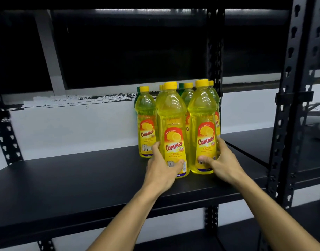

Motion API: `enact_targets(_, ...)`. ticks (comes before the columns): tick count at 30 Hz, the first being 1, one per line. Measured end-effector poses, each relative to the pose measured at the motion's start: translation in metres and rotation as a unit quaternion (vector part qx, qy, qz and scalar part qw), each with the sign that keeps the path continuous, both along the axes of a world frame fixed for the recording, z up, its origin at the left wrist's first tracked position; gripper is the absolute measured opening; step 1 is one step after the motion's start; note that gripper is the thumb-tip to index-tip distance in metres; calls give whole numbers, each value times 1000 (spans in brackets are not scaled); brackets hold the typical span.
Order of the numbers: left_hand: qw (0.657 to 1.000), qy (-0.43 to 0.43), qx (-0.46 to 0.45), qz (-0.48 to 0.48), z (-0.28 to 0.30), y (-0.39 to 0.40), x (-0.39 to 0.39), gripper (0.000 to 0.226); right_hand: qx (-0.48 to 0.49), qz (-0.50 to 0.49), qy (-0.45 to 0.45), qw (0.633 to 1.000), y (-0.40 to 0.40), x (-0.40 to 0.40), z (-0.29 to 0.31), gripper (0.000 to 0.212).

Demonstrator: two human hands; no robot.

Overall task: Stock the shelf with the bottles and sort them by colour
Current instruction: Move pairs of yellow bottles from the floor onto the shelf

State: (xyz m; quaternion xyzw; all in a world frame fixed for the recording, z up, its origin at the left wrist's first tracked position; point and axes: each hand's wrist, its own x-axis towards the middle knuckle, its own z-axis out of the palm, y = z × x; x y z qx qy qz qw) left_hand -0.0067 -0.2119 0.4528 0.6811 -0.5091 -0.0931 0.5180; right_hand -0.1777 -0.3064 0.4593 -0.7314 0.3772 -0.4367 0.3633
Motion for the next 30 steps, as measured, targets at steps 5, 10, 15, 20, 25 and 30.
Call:
enact_targets(5,1000,-5,20,-3,3,-28,-18,84,15,-19,13,1000,-20,-18,4,70)
enact_targets(10,999,-16,22,-16,4,-50,-34,70,23,-35,27,999,-37,-33,6,63)
enact_targets(15,999,-23,26,-7,4,-73,-51,70,18,-55,27,998,-50,-42,8,60)
enact_targets(20,1000,-8,20,4,1,-94,-56,70,38,-34,51,997,-69,-45,17,56)
enact_targets(25,1000,-6,12,13,0,-103,-59,70,39,-33,50,997,-83,-40,16,52)
enact_targets(30,1000,-13,16,16,-1,-110,-54,73,36,-37,67,996,-93,-38,15,56)
